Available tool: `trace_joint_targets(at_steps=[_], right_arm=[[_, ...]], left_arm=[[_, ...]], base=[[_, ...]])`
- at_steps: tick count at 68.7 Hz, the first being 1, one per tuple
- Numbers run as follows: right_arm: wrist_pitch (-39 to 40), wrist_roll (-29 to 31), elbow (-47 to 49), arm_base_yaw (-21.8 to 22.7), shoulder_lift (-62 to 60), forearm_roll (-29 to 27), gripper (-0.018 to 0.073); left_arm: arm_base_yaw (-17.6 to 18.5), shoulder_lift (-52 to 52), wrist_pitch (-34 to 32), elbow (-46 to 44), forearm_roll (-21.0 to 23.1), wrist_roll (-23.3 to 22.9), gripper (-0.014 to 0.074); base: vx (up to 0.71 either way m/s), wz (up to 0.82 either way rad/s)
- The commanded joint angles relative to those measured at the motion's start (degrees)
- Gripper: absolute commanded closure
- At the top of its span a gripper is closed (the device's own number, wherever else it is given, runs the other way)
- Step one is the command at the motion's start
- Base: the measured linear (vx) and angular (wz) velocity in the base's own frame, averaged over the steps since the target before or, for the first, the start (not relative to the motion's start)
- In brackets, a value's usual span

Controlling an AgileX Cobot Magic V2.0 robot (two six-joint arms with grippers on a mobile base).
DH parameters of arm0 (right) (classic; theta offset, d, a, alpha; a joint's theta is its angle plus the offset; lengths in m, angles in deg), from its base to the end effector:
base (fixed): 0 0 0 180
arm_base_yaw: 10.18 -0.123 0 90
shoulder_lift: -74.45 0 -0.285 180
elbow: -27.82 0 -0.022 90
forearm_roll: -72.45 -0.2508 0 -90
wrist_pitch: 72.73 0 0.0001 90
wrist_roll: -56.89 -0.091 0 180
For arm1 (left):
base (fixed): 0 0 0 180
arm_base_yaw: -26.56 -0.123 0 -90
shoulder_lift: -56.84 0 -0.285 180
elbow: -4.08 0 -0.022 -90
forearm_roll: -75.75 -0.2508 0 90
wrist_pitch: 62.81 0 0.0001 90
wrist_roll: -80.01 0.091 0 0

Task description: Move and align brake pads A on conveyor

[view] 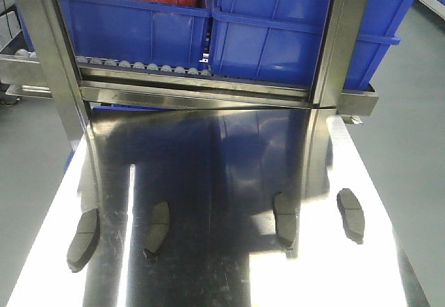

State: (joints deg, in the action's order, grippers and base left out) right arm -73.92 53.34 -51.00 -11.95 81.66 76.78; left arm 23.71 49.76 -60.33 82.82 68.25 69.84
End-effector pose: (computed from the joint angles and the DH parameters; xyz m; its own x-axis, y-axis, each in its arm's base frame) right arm 0.0568 0.0016 0.2024 0.0489 -0.0121 -0.9987 -0.0287 0.9995 -0.0135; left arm 0.0566 0.0033 0.2010 0.0326 -0.0451 -0.9985 -0.0539 0.9974 -0.0469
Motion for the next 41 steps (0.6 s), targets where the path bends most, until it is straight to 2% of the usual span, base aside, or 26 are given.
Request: trace_joint_targets(at_steps=[1,41], right_arm=[[4.2,0.5,-0.7,0.4,-0.8,0.4,0.0571],[4.2,0.5,-0.7,0.4,-0.8,0.4,0.0571]], left_arm=[[0.0,0.9,-4.0,0.9,0.1,-0.3,0.0602],[0.0,0.9,-4.0,0.9,0.1,-0.3,0.0602]], base=[[0.0,0.0],[0.0,0.0]])
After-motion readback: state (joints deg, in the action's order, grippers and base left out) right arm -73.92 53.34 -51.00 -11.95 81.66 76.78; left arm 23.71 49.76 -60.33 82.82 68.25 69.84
